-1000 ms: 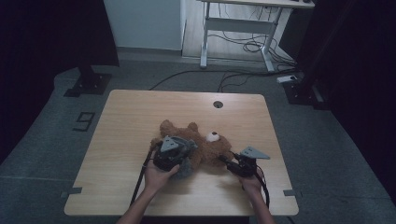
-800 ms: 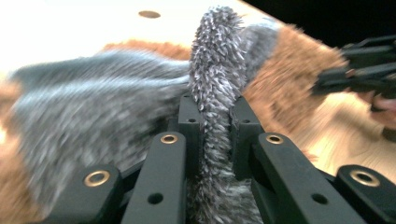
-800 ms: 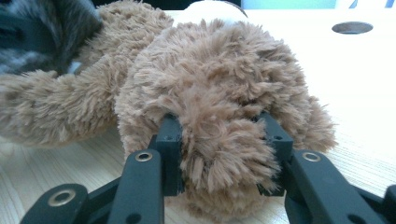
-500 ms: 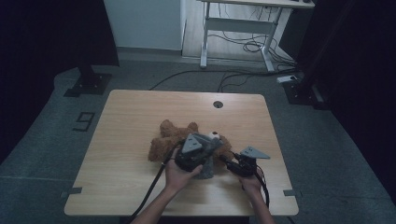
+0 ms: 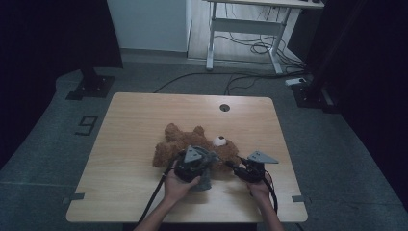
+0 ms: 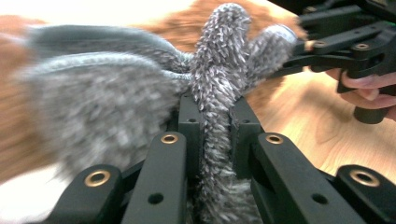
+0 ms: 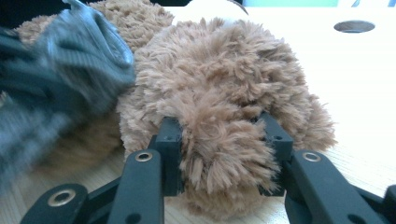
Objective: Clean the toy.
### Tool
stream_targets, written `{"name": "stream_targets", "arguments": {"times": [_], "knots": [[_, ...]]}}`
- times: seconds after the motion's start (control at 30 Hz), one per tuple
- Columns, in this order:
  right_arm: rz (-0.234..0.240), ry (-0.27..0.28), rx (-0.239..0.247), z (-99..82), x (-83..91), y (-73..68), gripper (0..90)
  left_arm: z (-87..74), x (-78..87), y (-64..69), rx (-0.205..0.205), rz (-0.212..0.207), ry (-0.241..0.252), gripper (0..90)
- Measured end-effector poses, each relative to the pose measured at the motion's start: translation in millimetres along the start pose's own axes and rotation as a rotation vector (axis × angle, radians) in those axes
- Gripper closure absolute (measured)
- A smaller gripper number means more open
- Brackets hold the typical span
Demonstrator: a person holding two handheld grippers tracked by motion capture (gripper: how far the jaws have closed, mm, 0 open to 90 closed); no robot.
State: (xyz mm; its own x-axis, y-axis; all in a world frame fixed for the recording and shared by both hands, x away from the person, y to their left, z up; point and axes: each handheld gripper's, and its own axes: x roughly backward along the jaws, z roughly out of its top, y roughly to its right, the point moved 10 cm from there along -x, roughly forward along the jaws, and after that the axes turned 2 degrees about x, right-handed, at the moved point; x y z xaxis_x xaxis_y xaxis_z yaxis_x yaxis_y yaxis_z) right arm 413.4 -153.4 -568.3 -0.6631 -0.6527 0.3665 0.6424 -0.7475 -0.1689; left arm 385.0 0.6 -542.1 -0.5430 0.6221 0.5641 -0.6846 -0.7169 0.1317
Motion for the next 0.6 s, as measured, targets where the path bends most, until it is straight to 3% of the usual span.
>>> {"name": "stream_targets", "arguments": {"times": [0.23,0.33,0.47,0.6], "knots": [[0.004,0.001,-0.004,-0.3,0.2,0.6,61.0,-7.6,42.2,-44.2,0.028,0.099,0.030,78.1],[0.005,0.003,0.000,-0.4,0.1,1.5,60.9,-17.1,55.2,-68.4,0.075,0.127,0.030,78.0],[0.005,0.006,0.000,-0.2,-0.3,2.0,60.9,-29.6,63.3,-89.2,0.122,0.155,0.025,78.0],[0.003,0.009,-0.004,0.1,-0.6,2.6,60.9,-34.9,71.7,-101.1,0.142,0.180,0.025,77.9]]}}
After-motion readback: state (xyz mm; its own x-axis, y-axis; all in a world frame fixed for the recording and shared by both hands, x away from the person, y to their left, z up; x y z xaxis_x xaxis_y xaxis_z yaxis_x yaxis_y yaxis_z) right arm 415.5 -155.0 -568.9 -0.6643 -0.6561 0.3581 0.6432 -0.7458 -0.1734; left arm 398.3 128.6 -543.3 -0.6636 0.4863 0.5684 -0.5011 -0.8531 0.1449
